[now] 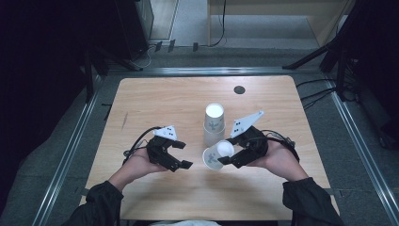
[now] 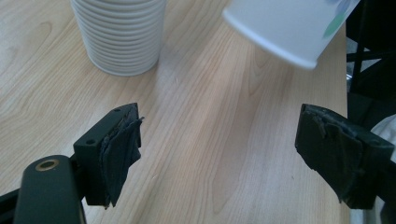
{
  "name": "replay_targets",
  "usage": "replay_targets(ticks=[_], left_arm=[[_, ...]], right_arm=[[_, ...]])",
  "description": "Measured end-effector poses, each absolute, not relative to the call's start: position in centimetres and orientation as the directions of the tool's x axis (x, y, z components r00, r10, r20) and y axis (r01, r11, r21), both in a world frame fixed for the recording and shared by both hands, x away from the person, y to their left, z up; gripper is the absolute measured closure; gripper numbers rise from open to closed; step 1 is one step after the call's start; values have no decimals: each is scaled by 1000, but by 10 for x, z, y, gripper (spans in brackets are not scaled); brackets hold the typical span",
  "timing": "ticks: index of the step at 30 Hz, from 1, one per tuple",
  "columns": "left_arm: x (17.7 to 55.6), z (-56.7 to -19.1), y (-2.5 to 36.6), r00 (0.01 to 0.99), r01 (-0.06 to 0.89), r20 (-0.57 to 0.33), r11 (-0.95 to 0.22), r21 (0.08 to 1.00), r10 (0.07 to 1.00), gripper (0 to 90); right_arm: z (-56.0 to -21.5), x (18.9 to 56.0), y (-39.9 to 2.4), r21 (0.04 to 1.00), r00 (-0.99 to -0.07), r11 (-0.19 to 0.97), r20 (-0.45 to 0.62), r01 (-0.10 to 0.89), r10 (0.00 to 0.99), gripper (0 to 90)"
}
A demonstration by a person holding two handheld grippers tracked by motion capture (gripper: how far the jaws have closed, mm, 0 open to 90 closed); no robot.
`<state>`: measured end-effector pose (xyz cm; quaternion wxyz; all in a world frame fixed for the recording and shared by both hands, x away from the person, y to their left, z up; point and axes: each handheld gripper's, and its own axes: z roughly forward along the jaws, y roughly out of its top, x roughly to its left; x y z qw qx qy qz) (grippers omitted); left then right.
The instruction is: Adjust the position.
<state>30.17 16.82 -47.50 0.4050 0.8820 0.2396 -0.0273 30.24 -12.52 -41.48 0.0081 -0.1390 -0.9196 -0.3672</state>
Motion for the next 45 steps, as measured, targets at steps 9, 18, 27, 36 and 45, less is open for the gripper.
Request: replay_targets(ticks=[9, 18, 27, 36, 45], left_arm=[[297, -473, 173, 895, 427, -250, -541, 724, 370, 142], [286, -474, 180, 898, 407, -219, -528, 746, 382, 132], [282, -472, 182, 900, 406, -238, -501, 765, 366, 126], [279, -472, 172, 916, 377, -234, -506, 775, 325, 122], [275, -471, 170, 932, 341, -215, -509, 790, 292, 134]], right_arm=[[-450, 301, -130, 736, -955, 616, 153, 281, 253, 356], [-454, 309, -115, 782, -964, 565, 187, 262, 189, 353], [-462, 315, -97, 795, -963, 544, 223, 268, 149, 354], [-455, 311, -87, 829, -959, 485, 270, 277, 86, 357], [-455, 310, -80, 833, -945, 459, 325, 310, 48, 359]])
